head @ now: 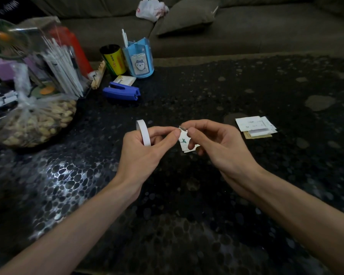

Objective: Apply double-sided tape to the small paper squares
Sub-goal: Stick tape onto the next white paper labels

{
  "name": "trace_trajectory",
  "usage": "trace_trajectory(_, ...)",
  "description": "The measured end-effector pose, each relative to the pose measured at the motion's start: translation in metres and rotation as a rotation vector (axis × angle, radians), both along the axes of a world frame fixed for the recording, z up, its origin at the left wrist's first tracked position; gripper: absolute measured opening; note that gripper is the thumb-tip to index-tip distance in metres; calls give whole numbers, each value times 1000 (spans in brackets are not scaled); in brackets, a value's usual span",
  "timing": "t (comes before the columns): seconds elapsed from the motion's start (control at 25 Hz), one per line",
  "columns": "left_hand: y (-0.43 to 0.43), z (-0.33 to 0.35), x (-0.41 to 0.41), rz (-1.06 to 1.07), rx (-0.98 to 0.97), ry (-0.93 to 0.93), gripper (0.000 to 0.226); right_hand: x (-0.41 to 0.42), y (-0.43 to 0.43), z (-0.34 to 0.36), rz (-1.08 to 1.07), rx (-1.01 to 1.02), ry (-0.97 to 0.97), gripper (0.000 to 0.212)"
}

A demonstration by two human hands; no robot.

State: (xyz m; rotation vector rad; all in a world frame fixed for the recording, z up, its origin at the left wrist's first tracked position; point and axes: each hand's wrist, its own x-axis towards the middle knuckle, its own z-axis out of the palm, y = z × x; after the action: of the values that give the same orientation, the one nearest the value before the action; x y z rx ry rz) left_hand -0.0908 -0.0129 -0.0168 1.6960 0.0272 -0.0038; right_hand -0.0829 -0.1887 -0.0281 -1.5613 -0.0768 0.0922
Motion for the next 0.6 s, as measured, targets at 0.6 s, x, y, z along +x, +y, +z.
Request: trace_trajectory(0.6, 0, -1, 0, 93, 33, 41, 9, -5, 2, 4, 54, -51, -5, 31)
